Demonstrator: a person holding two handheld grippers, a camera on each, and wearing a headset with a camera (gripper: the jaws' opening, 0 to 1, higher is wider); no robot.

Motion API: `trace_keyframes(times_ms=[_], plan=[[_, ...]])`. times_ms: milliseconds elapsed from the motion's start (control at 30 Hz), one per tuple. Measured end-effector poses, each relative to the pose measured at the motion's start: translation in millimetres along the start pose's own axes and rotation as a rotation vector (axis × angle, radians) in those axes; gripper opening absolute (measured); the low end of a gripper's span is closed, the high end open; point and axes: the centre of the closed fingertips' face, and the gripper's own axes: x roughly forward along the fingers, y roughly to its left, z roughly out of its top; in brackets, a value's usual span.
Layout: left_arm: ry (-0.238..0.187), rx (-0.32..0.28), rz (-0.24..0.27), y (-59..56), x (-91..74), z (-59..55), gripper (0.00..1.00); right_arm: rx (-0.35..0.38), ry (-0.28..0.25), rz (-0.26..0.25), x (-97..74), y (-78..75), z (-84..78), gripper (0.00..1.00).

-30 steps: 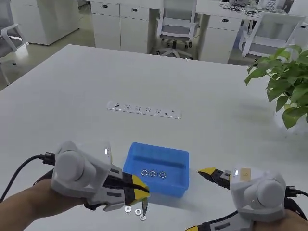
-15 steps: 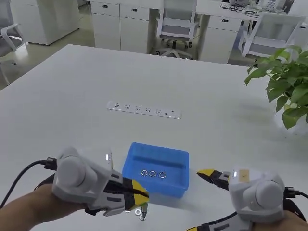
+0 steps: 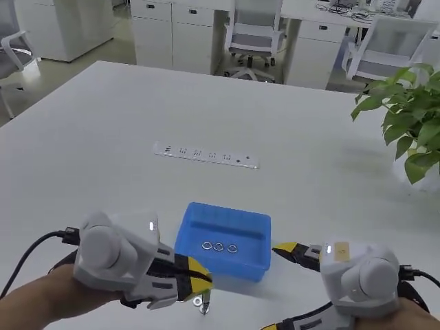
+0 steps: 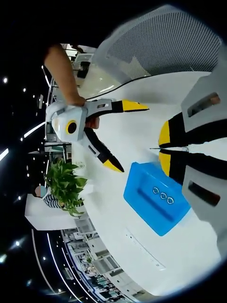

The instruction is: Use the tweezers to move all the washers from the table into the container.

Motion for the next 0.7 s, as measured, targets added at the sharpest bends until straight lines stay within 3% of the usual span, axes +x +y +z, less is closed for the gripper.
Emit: trace_keyframes(times_ms=[333, 533, 700], plan=[[0.009, 0.029, -0.041, -6.7, -0.7, 0.4, 0.06, -0.131, 0.027, 0.089, 19.1, 10.0, 6.6, 0.64], [0.017, 0.050, -0.061, -7.4, -0.8, 0.3, 0.06, -0.148, 0.022, 0.146, 32.5, 17.7, 13.3, 0.47], [0.029, 0.065, -0.070, -7.3, -1.0, 0.3, 0.06, -0.191, 0.033, 0.180, 43.0, 23.8, 17.4, 0.38]])
